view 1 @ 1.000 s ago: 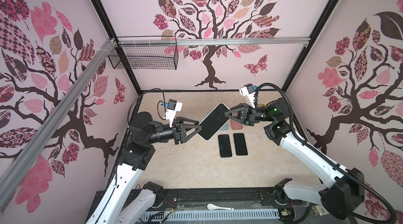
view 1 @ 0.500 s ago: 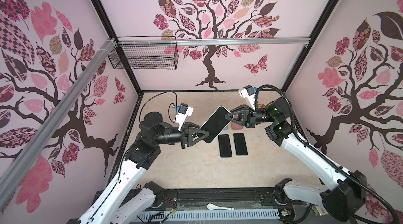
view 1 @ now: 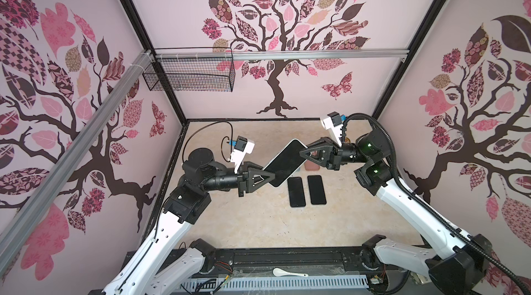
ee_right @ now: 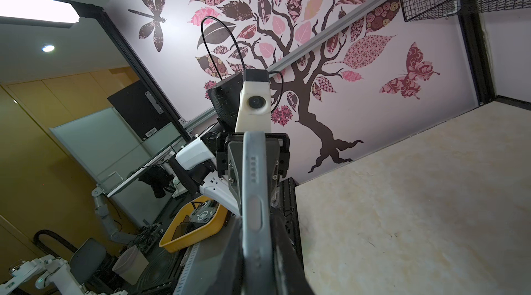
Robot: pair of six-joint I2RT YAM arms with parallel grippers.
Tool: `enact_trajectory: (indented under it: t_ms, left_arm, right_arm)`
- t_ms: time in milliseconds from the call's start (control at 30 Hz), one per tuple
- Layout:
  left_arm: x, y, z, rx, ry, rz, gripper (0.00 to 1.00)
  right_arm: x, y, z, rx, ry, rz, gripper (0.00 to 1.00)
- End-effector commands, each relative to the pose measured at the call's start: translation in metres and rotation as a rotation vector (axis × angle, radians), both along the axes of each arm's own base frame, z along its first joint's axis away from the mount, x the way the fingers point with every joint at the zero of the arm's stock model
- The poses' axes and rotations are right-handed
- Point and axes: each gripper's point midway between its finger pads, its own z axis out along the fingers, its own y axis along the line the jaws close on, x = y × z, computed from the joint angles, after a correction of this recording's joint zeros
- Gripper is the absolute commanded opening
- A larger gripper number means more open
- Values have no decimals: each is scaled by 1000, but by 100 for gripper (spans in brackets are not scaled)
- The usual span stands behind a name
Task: Take the phone out of the phone case
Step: Pass the phone, then remove the phone case from the phone.
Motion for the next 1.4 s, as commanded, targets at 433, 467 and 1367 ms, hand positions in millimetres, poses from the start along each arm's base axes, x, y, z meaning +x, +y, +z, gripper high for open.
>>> enact_trajectory:
  t_ms: [433,467,1367]
  left_arm:
    - [-3,5,22,-30,-66,33,0]
    - [-2,6,20,-20,-65,43,0]
    - [58,15,-52,468,-36,195,0]
  right_arm:
    - [-15,-9,17,15,-119,-34,17]
    - [-14,-9,15,5,-120,-46,31]
    - [73,-43,-105,-422,-398,-623,68]
